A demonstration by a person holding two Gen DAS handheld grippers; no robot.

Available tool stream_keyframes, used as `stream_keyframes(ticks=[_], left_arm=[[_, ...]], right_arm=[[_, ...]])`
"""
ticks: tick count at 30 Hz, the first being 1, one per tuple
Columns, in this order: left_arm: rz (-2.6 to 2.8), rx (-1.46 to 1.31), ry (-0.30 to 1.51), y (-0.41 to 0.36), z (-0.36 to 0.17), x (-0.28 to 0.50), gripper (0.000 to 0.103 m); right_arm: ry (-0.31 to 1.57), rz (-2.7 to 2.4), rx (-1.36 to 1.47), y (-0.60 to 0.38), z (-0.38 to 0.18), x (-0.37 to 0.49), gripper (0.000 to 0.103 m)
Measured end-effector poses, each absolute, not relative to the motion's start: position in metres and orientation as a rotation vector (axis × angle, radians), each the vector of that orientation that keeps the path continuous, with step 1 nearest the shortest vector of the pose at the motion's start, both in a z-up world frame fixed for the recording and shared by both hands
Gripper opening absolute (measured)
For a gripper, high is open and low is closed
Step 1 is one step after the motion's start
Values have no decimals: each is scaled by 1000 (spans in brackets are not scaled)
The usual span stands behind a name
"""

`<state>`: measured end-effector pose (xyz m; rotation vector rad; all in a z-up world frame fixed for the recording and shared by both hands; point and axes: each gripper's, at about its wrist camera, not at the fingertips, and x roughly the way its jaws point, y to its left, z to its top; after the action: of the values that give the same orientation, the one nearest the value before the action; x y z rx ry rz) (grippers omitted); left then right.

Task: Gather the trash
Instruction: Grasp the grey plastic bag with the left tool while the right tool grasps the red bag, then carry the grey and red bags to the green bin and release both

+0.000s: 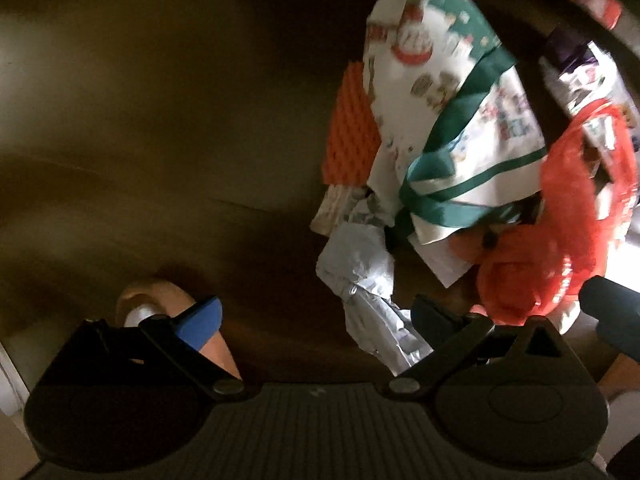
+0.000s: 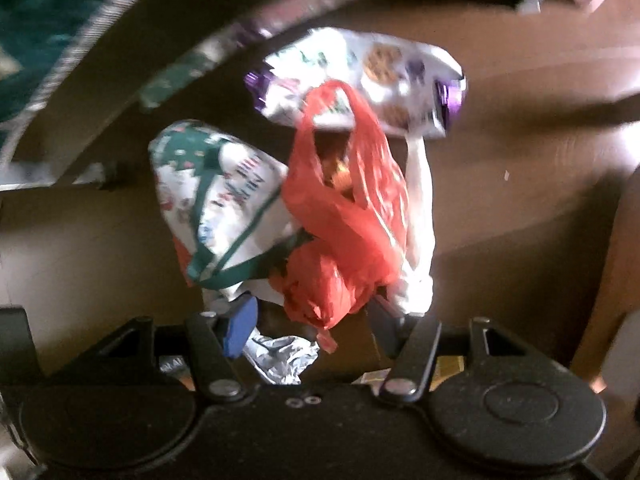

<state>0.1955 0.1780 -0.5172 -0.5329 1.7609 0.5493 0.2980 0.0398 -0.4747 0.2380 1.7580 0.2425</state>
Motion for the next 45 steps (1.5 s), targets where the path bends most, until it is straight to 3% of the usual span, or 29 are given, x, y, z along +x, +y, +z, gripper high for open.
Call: stream_keyframes(ticks=[11,13,14,19,33,45], left_arm=[[496,-604,1775,182,-561,198,100],[484,-620,1767,183,-565,199,90],[482,-628,1767,183,-566,199,86],[475,-684,1790,186,-574,197,50],[481,-648,1772,177,-528,203,46],[437,-575,1642,160,-391,193,46]], right_arm=[[1806,227,220,47,-526,302,59],[1811,235,229,47,-530,302,53],[1814,235,225,47,-531,302,39],[1819,234,212,47,-534,301,36],[1768,252,123,46,-474,297,29],[1620,395,80,23,-334,262,29]])
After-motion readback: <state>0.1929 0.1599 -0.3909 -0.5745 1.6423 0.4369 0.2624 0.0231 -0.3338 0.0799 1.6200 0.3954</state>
